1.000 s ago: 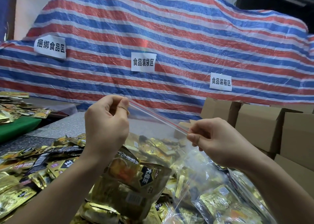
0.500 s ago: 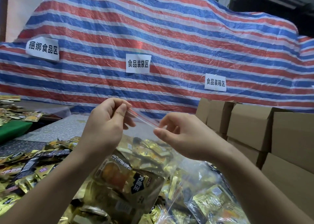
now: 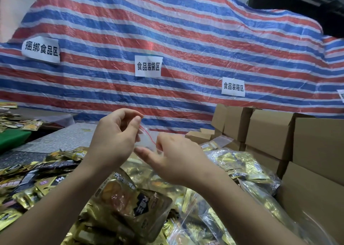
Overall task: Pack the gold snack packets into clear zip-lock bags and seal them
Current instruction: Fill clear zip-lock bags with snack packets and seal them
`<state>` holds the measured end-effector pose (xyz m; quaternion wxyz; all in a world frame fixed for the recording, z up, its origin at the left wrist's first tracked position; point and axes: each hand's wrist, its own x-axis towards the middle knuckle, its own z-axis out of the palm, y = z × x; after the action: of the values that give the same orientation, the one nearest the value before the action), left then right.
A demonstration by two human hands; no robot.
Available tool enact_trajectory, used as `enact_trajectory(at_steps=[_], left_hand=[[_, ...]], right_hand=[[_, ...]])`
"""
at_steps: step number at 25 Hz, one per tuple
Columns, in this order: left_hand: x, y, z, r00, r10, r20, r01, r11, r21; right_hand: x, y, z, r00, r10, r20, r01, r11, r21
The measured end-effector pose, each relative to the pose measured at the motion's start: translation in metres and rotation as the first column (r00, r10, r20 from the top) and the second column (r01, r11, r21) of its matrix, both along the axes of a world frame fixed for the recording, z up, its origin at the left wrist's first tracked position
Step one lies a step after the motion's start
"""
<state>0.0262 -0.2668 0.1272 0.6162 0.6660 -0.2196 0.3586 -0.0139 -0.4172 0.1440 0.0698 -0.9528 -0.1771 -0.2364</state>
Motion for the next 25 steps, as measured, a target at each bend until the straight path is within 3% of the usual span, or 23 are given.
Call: enact_trajectory(at_steps=[2, 4, 7, 9, 11, 12, 16, 25], left_hand=[[0.001, -0.002, -0.002, 0.999, 0.034, -0.002, -0.034, 0.999, 0.037], [0.006, -0.003, -0.003, 0.998, 0.057, -0.039, -0.055, 0.998, 0.037], [0.015, 0.002, -0.004, 0.984, 0.078, -0.159, -0.064, 0.994, 0.091], [0.021, 0.005, -0.010, 0.961, 0.174, -0.215, -0.097, 0.940, 0.327], [0.025, 0.005, -0.018, 0.927, 0.323, -0.192, -0.136, 0.766, 0.629], [0.025, 0.004, -0.022, 0.911, 0.375, -0.171, -0.153, 0.694, 0.704], [0.026, 0.006, -0.021, 0.903, 0.401, -0.154, -0.181, 0.681, 0.710], [0.027, 0.004, -0.021, 0.911, 0.390, -0.132, -0.188, 0.681, 0.708]], right_hand=[[0.001, 0.004, -0.004, 0.997, -0.020, 0.075, 0.026, 0.997, -0.077], [-0.001, 0.010, -0.012, 0.994, 0.023, 0.104, -0.019, 0.999, -0.039], [-0.001, 0.023, -0.031, 0.991, 0.096, -0.098, -0.080, 0.985, 0.156], [0.004, 0.030, -0.047, 0.957, 0.115, -0.265, -0.058, 0.975, 0.214], [0.008, 0.033, -0.061, 0.909, 0.114, -0.402, -0.046, 0.983, 0.176], [0.010, 0.035, -0.067, 0.872, 0.128, -0.473, -0.055, 0.985, 0.165], [0.014, 0.040, -0.091, 0.747, 0.260, -0.612, -0.158, 0.963, 0.217], [0.028, 0.033, -0.100, 0.627, 0.187, -0.756, 0.065, 0.955, 0.290]])
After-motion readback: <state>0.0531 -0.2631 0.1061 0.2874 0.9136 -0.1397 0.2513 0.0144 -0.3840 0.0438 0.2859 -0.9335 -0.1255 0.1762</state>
